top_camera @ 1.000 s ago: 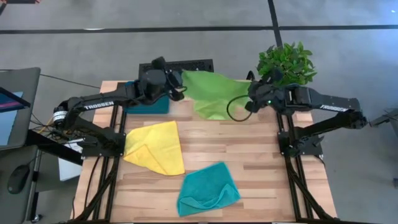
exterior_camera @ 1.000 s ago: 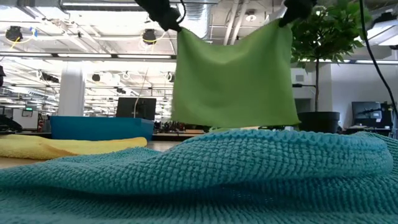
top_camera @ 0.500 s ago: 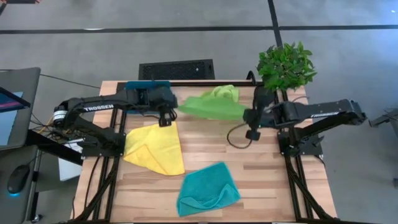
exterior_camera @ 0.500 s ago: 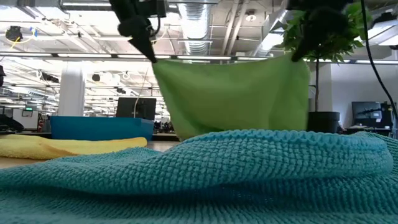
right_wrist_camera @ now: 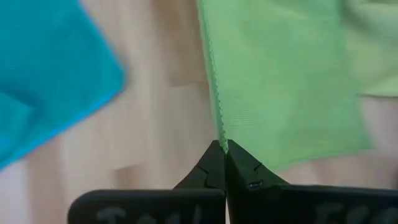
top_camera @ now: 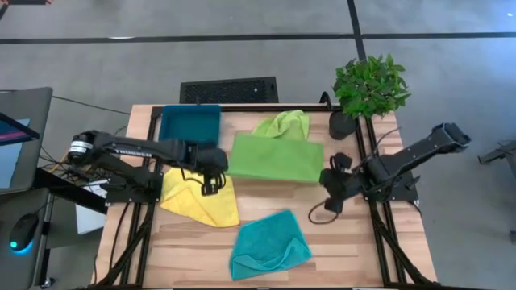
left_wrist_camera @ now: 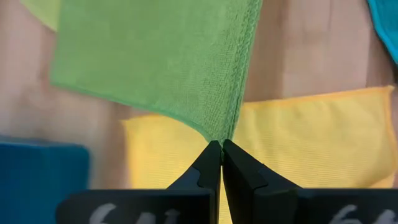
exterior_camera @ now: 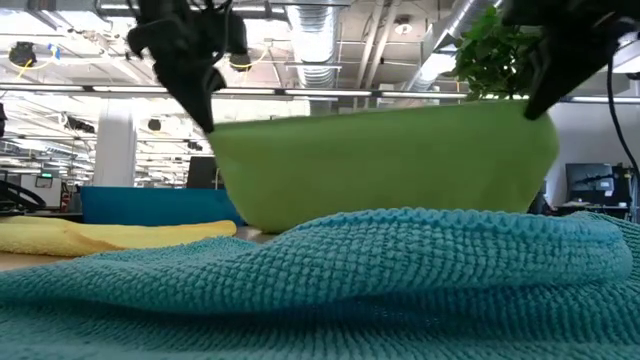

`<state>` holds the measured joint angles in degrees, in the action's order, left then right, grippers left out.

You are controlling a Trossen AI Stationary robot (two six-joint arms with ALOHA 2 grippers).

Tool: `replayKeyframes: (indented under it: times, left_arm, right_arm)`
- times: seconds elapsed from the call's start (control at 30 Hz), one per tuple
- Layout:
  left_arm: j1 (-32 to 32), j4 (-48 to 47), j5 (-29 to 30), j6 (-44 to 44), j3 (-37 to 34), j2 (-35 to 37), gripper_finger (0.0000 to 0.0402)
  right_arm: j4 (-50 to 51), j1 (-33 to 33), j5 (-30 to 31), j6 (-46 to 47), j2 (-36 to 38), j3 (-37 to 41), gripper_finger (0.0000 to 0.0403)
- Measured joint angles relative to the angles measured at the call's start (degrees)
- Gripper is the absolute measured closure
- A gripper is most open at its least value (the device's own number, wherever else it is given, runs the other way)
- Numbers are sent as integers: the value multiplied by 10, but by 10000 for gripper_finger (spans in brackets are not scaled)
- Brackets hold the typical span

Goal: Fold microfiber towels
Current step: Fold the green towel

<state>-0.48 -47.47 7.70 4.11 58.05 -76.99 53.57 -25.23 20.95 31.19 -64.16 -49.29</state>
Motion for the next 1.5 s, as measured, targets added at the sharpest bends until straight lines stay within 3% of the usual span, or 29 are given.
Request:
replayKeyframes:
  times: [0.3,0.53,0.7,0.9,1.27,1.5]
  left_arm:
    - [-79,114,-64,121,-104,0,402]
    - [-94,164,-51,152,-134,0,402]
    - [-75,187,29,147,-134,0,402]
    - [-25,186,76,160,-134,0,402]
    - [54,256,82,79,-134,-3,402]
    - [95,290,82,39,-134,-62,402]
  right_arm:
    - [-181,-60,-32,102,0,98,394]
    - [-207,-66,-16,149,0,133,394]
    - [-203,-34,-1,145,0,143,394]
    - [-190,18,2,108,0,143,394]
    - [-138,115,48,65,0,143,394]
    - [-138,163,64,41,0,143,394]
